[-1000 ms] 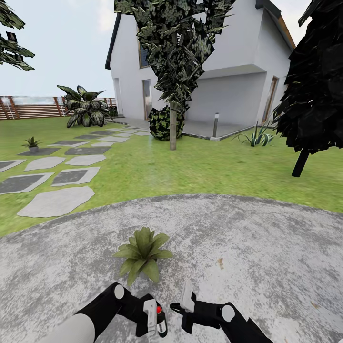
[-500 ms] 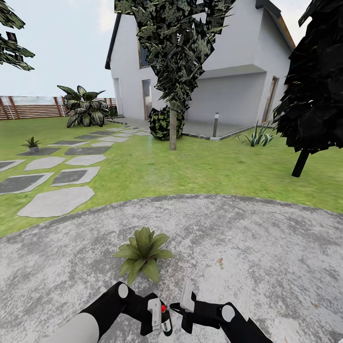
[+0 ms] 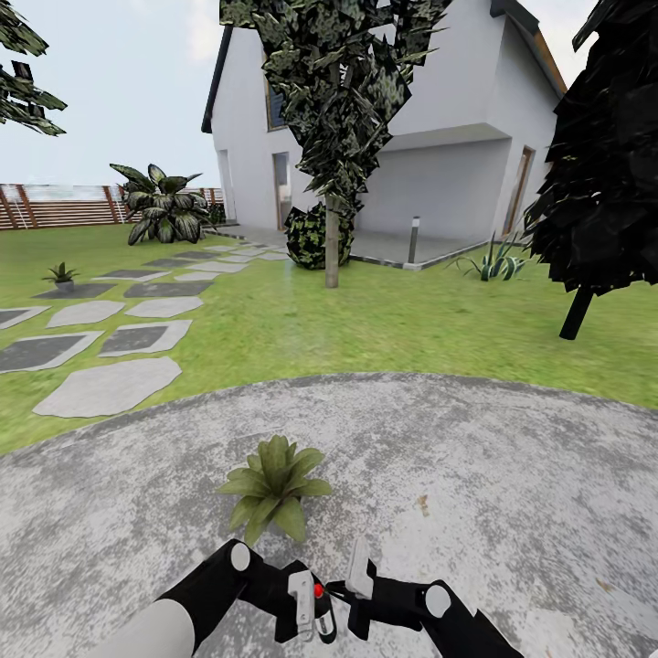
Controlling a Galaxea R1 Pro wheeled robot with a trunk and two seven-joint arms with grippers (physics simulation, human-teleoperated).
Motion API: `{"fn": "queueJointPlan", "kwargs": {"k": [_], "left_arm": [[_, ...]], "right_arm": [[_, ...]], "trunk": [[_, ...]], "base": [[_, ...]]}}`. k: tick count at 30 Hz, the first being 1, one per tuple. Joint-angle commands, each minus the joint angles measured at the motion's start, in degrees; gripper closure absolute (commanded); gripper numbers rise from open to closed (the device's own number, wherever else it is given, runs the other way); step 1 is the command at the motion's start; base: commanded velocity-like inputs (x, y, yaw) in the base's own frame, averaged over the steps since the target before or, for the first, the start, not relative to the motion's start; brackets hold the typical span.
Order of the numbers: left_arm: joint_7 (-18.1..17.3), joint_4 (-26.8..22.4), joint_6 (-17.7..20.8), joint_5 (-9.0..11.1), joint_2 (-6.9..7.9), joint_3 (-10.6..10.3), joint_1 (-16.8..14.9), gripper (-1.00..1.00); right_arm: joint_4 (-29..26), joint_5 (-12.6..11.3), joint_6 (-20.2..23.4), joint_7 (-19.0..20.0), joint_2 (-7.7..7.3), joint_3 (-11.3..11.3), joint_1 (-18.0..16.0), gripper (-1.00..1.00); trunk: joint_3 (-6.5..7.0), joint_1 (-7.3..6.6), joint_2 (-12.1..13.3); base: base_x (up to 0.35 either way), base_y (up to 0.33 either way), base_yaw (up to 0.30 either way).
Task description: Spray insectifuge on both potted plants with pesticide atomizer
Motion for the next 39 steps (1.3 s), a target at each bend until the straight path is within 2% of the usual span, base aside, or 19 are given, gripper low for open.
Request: {"fn": "queueJointPlan", "kwargs": {"k": [1,2,3,11,20,23,30,34,35,39], "left_arm": [[-0.06,-0.07,-0.32,-0.35,-0.01,0.02,-0.02,1.00],[-0.06,-0.07,-0.34,-0.32,-0.02,0.02,-0.02,1.00],[2.83,0.01,-1.09,-0.03,-0.56,0.46,0.07,1.00],[3.02,0.06,-1.02,-0.03,-0.45,0.47,0.07,1.00],[2.90,0.18,-1.28,-0.24,0.85,0.42,0.53,1.00],[2.90,0.19,-1.29,-0.25,2.54,0.43,0.68,1.00],[2.93,0.33,-1.32,-0.14,8.82,0.53,0.94,1.00],[3.01,0.81,-1.37,-0.10,11.53,0.61,0.95,1.00],[3.05,1.00,-1.37,-0.04,12.81,0.62,0.95,1.00],[3.10,1.21,-1.37,0.12,15.43,0.70,0.95,1.00]], "right_arm": [[-0.04,0.47,-0.28,-0.03,0.01,-0.06,-0.02,1.00],[-0.04,0.47,-0.28,-0.03,0.01,-0.06,-0.02,1.00],[-0.04,0.47,-0.28,-0.03,0.01,-0.07,-0.05,1.00],[-0.04,0.47,-0.28,-0.03,0.01,-0.07,-0.02,1.00],[-0.04,0.47,-0.28,-0.03,0.01,-0.07,-0.02,1.00],[-0.04,0.47,-0.28,-0.03,0.01,-0.05,-0.03,1.00],[-0.04,0.47,-0.28,-0.03,0.01,-0.06,-0.03,1.00],[-0.04,0.47,-0.28,-0.03,0.01,-0.01,-0.03,1.00],[-0.04,0.47,-0.28,-0.03,0.01,-0.01,-0.02,-1.00],[-0.04,0.52,-0.28,-0.05,-0.02,-0.06,-0.04,-1.00]], "trunk": [[-0.06,-0.01,-0.02],[-0.06,-0.01,-0.02],[-0.06,-0.01,-0.02],[-0.06,-0.01,-0.02],[-0.06,-0.01,-0.02],[-0.06,-0.01,-0.02],[-0.06,-0.01,-0.02],[-0.06,-0.01,-0.02],[-0.06,-0.01,-0.02],[-0.06,-0.01,-0.02]], "base": [[0.000,0.000,0.000],[0.000,0.000,0.000],[0.000,0.000,0.000],[0.000,0.000,0.000],[0.000,0.000,0.000],[0.000,0.000,0.000],[0.000,0.000,0.000],[0.000,0.000,0.000],[0.000,0.000,0.000],[0.000,0.000,0.000]]}}
